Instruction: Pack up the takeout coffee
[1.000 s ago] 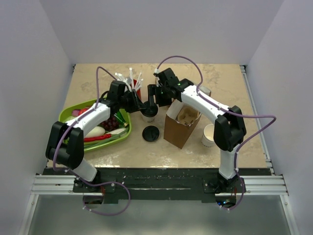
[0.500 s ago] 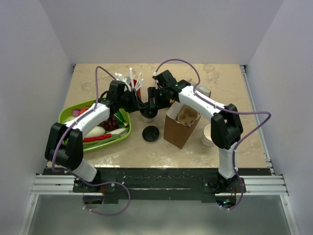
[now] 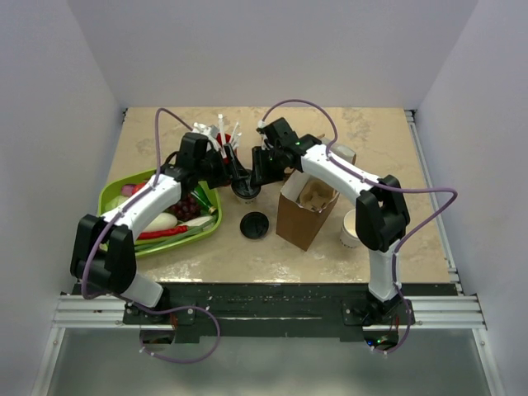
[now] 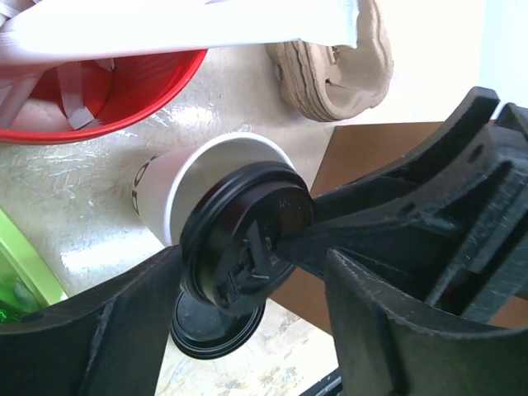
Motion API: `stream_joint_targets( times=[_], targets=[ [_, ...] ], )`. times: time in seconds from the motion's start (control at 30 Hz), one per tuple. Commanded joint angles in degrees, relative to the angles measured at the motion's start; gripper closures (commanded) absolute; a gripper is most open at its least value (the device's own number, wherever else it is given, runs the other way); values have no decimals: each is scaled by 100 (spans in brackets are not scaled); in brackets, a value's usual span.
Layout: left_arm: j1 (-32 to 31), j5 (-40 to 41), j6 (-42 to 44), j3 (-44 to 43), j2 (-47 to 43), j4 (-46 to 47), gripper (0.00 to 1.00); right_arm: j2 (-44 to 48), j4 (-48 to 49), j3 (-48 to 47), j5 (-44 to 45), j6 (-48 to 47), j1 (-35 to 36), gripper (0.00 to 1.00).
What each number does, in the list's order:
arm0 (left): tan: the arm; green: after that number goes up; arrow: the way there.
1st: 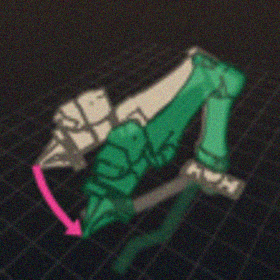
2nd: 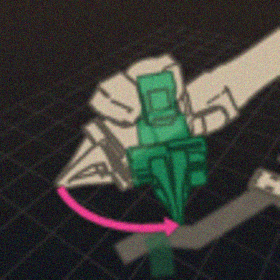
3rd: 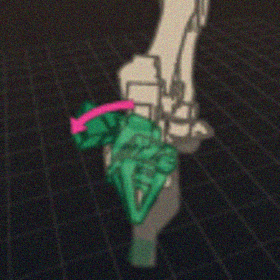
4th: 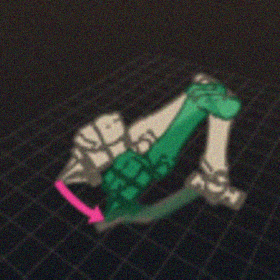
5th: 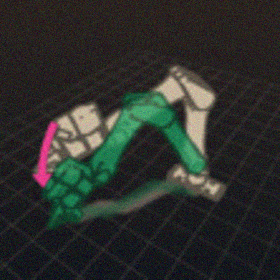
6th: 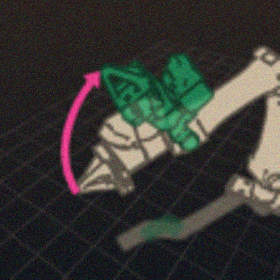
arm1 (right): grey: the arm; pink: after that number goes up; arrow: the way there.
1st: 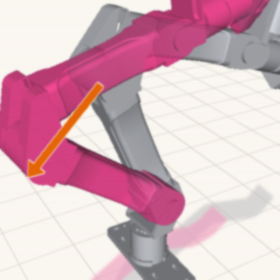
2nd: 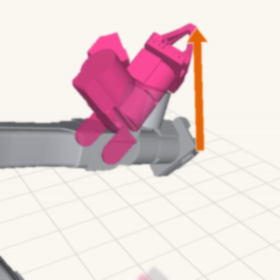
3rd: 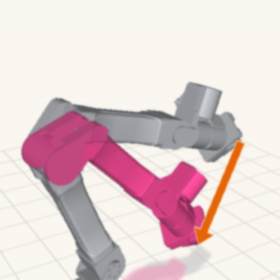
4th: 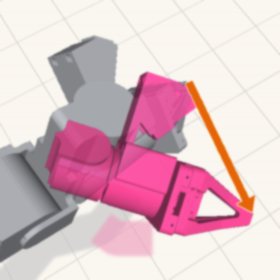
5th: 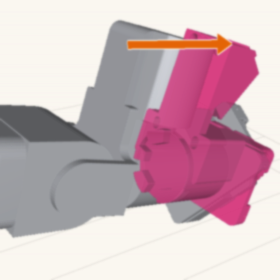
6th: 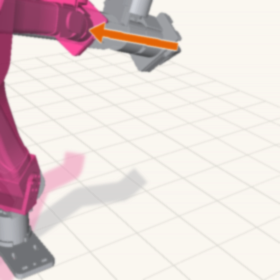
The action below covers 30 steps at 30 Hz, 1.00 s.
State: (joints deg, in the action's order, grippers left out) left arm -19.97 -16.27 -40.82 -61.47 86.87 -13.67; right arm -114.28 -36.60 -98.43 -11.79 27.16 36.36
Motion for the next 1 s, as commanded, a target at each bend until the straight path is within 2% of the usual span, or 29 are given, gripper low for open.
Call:
stream_joint_targets(
  times=[0.0,0.17,0.37,0.67,0.97],
  targets=[
    [2,28,205,-304,-311,-65,23,-7,30,-203,1,79,-6,60],
    [10,124,337,-392,-478,-188,18,72,30,-255,28,97,-6,64],
    [19,660,495,-488,-522,-478,9,82,39,-369,81,150,-32,65],
    [168,459,557,-401,-171,-470,9,-164,48,-571,107,246,-67,64],
    [300,502,566,-207,-101,-478,15,-341,30,-712,221,246,-68,63]
  ],
)
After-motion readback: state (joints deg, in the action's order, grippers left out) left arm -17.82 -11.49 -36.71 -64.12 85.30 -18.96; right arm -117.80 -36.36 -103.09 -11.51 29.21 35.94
